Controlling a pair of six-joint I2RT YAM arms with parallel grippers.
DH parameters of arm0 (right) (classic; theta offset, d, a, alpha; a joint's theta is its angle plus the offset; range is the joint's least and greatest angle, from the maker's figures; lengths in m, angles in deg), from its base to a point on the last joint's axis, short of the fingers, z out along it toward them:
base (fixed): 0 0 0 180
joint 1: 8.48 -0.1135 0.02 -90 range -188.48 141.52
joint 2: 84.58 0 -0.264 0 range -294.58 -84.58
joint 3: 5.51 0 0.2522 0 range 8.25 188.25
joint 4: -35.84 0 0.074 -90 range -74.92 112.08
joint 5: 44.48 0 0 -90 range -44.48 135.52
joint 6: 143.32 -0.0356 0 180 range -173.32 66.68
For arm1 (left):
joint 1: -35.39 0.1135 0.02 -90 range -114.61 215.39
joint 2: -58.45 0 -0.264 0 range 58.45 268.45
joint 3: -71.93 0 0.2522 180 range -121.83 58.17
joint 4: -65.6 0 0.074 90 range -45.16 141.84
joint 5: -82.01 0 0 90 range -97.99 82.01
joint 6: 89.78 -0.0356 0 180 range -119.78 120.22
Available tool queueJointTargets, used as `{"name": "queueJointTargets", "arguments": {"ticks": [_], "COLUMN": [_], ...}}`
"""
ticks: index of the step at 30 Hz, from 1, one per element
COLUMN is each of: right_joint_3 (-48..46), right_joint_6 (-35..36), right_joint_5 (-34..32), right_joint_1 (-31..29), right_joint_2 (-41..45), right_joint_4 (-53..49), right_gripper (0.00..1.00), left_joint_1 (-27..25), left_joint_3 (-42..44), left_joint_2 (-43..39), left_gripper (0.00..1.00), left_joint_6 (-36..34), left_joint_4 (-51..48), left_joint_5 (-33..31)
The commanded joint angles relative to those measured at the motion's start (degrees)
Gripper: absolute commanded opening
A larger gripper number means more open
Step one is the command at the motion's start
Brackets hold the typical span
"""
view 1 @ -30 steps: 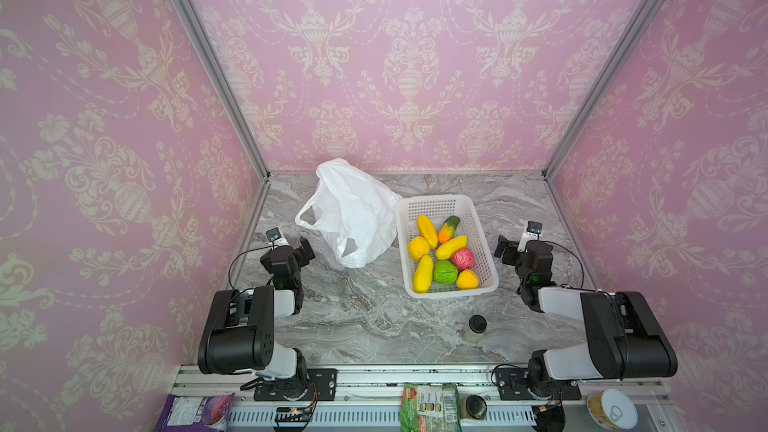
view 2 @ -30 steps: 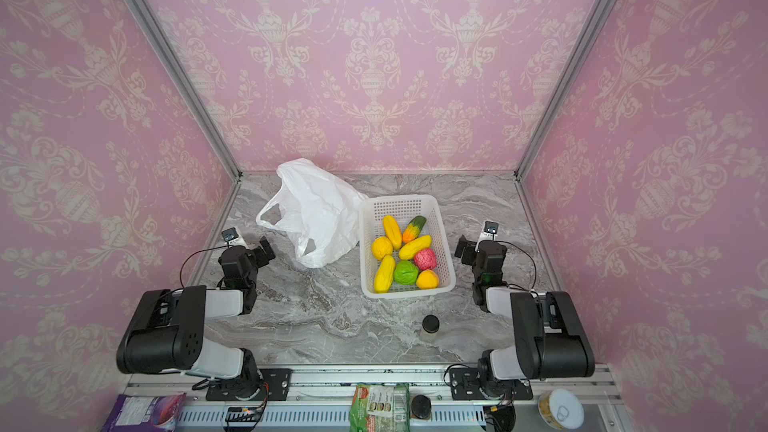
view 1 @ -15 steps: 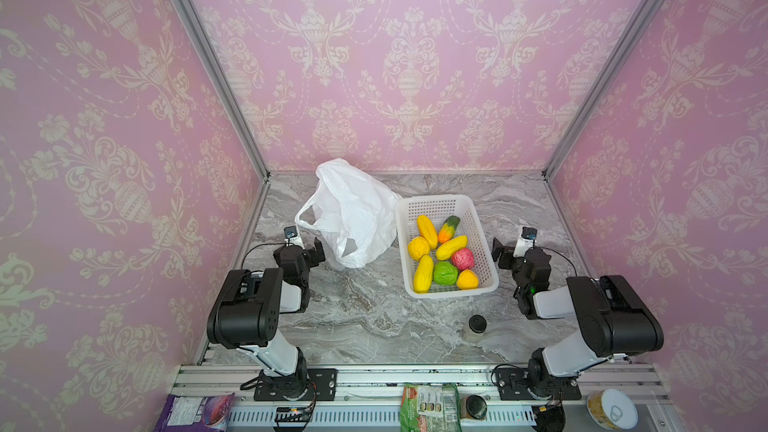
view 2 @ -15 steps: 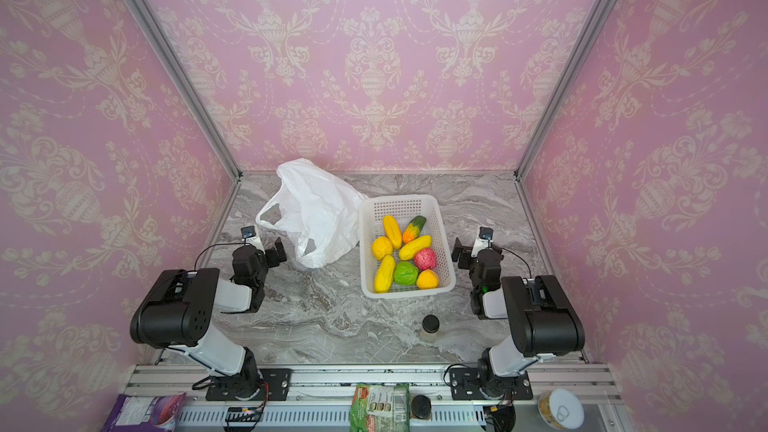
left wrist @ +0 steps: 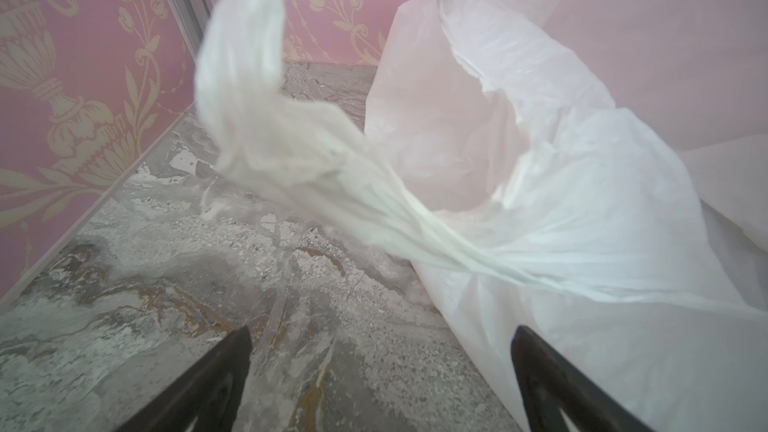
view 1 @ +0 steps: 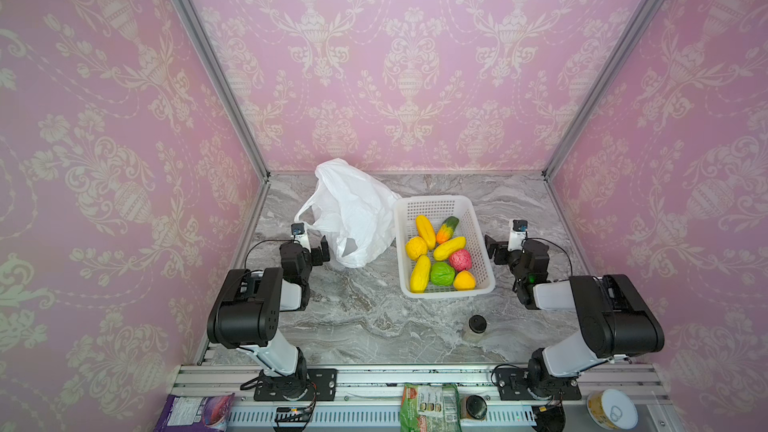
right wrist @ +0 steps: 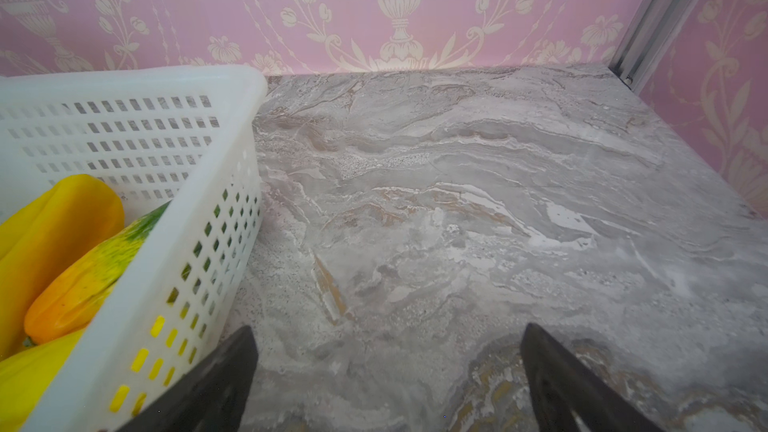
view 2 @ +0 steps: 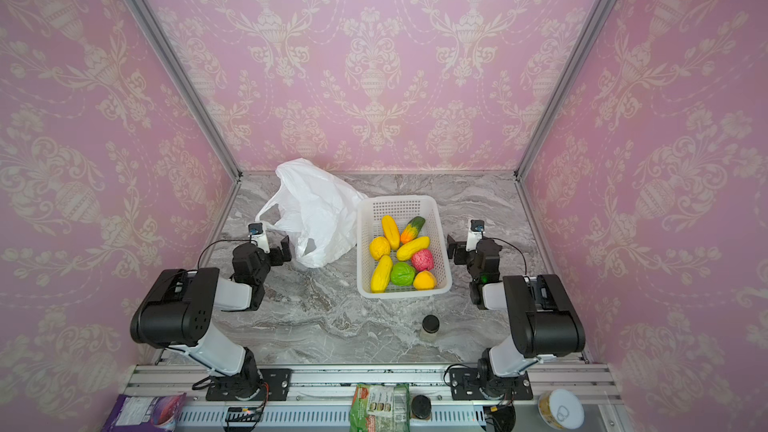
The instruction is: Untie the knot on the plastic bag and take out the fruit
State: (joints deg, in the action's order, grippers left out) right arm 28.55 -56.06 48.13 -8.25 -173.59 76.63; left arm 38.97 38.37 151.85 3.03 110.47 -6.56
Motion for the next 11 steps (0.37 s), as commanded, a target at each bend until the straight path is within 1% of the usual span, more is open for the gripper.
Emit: {"name": "queueJointTargets", "arguments": {"ticks": [1, 11], "right_joint_3": [0.54, 0.60], "right_joint_6": [1.08, 1.23], "right_joint_5": [1.16, 1.03], "right_joint_1": [-0.36, -0.50], "right_joint_2": [0.49, 0.49], "right_joint_4": [-0.36, -0.36], "right_gripper": [1.00, 1.00], "left_joint_1": [0.03, 0.05], "left_joint_3": [-0.71, -0.73], "left_joint_2": [0.29, 0.29], "left_gripper": [0.99, 0.99], "left_joint_6": [-1.57, -1.58], "left_joint_4": [-0.98, -1.12], "left_joint_5": [1.67, 1.73]}}
